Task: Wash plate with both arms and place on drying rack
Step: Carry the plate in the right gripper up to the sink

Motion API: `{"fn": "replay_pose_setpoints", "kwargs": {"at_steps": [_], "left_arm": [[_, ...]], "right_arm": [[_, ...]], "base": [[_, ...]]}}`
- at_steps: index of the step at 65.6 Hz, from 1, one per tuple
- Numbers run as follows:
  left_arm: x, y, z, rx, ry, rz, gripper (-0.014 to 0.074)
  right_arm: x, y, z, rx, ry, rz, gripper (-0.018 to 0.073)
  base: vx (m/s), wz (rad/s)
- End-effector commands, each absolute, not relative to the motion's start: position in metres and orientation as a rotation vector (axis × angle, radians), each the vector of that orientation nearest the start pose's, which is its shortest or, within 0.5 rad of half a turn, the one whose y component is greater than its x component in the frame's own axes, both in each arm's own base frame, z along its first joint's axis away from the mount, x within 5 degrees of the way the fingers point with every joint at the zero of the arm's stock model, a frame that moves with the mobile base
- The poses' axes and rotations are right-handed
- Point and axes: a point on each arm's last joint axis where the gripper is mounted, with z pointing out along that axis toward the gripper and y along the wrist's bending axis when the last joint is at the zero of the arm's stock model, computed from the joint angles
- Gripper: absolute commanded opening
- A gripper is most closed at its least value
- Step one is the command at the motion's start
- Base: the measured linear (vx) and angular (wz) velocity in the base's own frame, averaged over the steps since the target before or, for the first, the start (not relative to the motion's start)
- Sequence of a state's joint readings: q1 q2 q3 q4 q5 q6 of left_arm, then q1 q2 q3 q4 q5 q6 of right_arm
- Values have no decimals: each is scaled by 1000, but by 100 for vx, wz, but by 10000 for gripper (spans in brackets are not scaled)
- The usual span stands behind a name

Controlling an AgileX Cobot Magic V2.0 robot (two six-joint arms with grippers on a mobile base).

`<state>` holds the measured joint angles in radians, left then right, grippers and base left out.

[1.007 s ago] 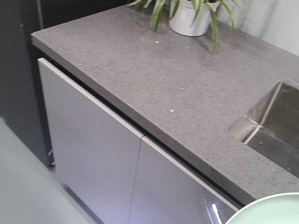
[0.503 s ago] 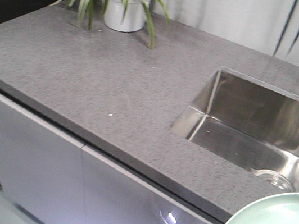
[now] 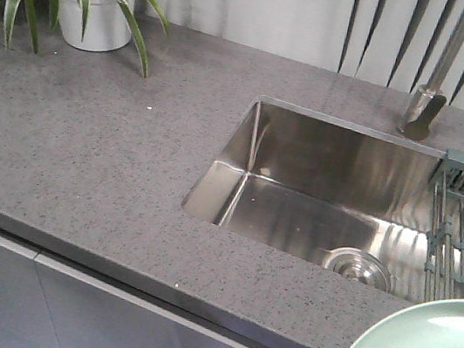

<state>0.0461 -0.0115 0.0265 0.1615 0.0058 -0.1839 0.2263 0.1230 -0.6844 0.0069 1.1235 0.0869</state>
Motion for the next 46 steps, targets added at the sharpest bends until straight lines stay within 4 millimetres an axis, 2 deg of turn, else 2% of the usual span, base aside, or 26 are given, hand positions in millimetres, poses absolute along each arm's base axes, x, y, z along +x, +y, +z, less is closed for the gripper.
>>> {"fn": "replay_pose_setpoints", "kwargs": {"at_steps": [1,46], "left_arm": [[56,1,205,-47,1440,-5,-5],[56,0,205,-27,1441,-28,-5]], "right_arm": [[-3,-1,335,-135,1974,201,-5],[-3,-1,335,-135,1974,201,-5]], "base": [[6,-24],[5,-20]]}}
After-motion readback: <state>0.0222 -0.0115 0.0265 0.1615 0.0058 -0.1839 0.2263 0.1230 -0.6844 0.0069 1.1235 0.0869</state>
